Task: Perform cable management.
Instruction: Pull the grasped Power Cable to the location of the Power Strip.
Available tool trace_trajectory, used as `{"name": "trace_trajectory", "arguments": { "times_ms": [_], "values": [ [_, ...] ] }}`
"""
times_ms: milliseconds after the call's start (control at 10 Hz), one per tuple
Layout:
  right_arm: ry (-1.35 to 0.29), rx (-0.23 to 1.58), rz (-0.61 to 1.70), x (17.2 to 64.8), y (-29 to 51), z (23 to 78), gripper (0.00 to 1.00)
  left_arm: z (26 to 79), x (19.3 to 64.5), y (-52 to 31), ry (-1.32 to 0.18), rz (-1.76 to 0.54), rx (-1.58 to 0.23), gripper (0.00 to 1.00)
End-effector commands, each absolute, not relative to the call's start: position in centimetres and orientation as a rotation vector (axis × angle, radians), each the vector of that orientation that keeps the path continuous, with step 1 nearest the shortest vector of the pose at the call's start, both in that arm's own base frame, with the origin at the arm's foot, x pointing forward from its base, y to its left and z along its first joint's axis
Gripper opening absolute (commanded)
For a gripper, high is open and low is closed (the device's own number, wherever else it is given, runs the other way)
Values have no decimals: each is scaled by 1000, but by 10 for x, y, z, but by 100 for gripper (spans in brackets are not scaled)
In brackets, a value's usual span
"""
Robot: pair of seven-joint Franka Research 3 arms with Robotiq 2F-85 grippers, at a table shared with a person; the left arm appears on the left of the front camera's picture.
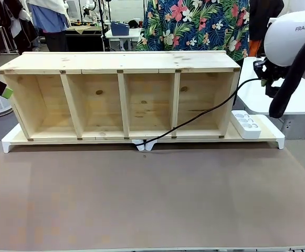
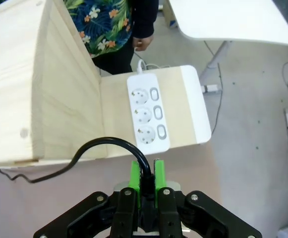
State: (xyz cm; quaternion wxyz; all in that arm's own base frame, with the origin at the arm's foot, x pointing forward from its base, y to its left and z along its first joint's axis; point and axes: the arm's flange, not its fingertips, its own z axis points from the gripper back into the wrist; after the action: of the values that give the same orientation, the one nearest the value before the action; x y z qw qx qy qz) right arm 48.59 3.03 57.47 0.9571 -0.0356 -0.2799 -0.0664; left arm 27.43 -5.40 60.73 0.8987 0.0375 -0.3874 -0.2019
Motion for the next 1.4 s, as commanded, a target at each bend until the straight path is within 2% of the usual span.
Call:
{"name": "trace_trajectory", "arguments": {
  "times_ms": [0,1300],
  "values": [
    [-573,-102,-165,500,33,582,14,608,276,-55,-813,-418,78,100],
    [-564,-126,-146,549,36,591,14,608,276,-55,-813,-418,78,100]
  ]
}}
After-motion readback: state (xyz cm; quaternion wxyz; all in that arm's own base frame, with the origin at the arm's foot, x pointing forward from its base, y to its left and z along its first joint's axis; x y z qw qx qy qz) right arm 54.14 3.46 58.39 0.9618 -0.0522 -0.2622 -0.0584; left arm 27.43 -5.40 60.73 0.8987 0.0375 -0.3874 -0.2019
